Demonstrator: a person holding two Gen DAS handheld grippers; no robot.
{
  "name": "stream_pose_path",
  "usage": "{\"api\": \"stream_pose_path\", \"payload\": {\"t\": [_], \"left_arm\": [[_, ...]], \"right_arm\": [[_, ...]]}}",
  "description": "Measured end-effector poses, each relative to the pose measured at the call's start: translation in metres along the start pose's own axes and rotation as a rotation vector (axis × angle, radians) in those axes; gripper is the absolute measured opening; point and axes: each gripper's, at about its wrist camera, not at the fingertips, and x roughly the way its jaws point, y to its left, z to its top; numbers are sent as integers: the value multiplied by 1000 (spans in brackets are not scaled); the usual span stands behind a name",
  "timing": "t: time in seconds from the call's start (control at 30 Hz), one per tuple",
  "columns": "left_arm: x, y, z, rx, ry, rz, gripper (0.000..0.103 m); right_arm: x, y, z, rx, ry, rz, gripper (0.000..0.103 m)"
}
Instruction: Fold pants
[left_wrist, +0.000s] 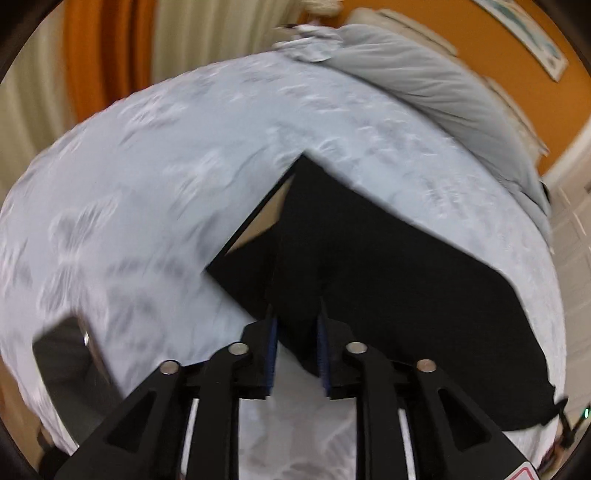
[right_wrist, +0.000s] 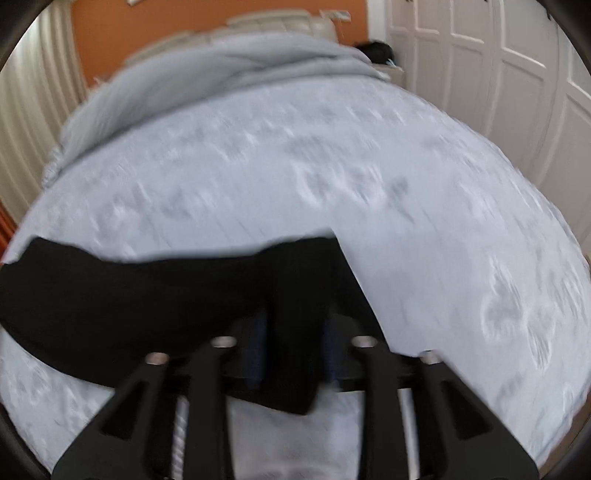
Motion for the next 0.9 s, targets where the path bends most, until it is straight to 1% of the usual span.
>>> {"api": "stream_pose_path", "payload": {"t": [0.03, 0.07, 0.1, 0.13, 0.17, 0.23, 0.27, 0.33, 0.37, 0.4, 0.47, 0.53, 0.6, 0.63, 0.67, 0.77, 0.8, 0.87, 0.9], "left_arm": [[-4, 1, -3, -24, -11, 6, 32], [-10, 1, -5, -51, -25, -2, 48], [-23, -2, -6, -92, -52, -40, 58], [-31, -2, -7, -117, -69, -63, 72], [-39, -5, -7, -144, -86, -86, 81], [-49, -14, -5, -207, -88, -140, 87], [-51, -11, -8, -223, -82, -163, 87], [-43, -13, -9, -283, -37, -222, 87], [-33, -11, -7, -313, -2, -252, 87], [-19, -13, -8, -366, 53, -290, 87], [7, -13, -13, -468, 140, -395, 86], [28, -11, -18, -553, 198, -458, 85], [43, -7, -26, -620, 217, -494, 83], [45, -7, -28, -632, 225, -491, 81], [45, -8, -28, -639, 223, -493, 81], [40, -18, -17, -577, 192, -505, 77], [39, -22, -14, -559, 185, -514, 74], [44, -28, -10, -555, 194, -551, 64], [49, -33, -8, -559, 211, -574, 54]], "right_arm": [[-6, -2, -4, 5, -3, -39, 49], [-11, -3, -6, 13, -11, -43, 58], [-26, -6, -7, 37, -40, -28, 62], [-35, -9, -7, 53, -63, -17, 70], [-52, -11, -6, 83, -101, 1, 79], [-75, -11, -9, 135, -144, 36, 82], [-86, -8, -9, 164, -157, 91, 82], [-96, -1, -11, 214, -165, 188, 82], [-98, 5, -12, 244, -160, 239, 83], [-95, 10, -13, 268, -145, 270, 83], [-87, 20, -19, 326, -114, 333, 83], [-76, 27, -24, 353, -77, 342, 83], [-66, 29, -28, 373, -37, 286, 83], [-63, 28, -29, 393, -22, 268, 82], [-60, 23, -30, 436, -15, 279, 82], [-51, 16, -30, 521, -13, 356, 80], [-46, 18, -28, 531, -8, 363, 79], [-34, 27, -20, 532, 13, 360, 77], [-28, 30, -17, 535, 23, 365, 77]]}}
